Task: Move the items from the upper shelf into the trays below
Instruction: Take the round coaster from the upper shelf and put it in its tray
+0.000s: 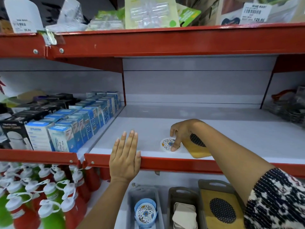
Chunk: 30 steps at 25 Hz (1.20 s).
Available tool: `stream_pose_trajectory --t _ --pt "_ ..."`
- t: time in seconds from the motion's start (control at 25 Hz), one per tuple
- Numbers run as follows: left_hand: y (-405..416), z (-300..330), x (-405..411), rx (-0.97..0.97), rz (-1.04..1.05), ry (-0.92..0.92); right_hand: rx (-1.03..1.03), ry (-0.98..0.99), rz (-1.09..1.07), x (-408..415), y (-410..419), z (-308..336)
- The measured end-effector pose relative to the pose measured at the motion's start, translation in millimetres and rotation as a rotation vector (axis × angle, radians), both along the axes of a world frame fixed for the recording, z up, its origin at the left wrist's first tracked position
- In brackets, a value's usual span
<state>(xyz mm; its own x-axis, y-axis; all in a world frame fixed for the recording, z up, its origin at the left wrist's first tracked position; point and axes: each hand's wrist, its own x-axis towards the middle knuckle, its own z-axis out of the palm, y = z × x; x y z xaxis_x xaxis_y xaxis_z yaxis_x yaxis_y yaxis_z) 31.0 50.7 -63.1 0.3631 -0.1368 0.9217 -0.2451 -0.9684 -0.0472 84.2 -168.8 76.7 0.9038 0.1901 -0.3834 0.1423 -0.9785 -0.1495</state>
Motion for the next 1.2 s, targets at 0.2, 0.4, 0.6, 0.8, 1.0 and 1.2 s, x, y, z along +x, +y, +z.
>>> stream_pose_trajectory --t 0.2,0.4,0.6,0.8,1.0,1.2 --pt "0 1 -1 0.0 0.004 0.016 -0.021 0.028 0.025 0 4 3" --pt "0 0 0 -0.002 0.002 0.004 0.172 0.05 -0.04 -2 5 11" --pt "0 -1 2 0.005 0.001 -0.021 0.581 -0.153 -0.205 -22 -16 7" --pt "0 1 3 0.008 0.007 -0.035 1.158 -0.228 -0.375 -87 -26 -14" --pt "0 -2 3 0.024 0.031 -0.01 1.378 -0.156 -0.37 -156 -14 -57" --pt "0 -2 2 0.03 0.03 -0.015 1.33 0.057 -0.566 -169 19 -153"
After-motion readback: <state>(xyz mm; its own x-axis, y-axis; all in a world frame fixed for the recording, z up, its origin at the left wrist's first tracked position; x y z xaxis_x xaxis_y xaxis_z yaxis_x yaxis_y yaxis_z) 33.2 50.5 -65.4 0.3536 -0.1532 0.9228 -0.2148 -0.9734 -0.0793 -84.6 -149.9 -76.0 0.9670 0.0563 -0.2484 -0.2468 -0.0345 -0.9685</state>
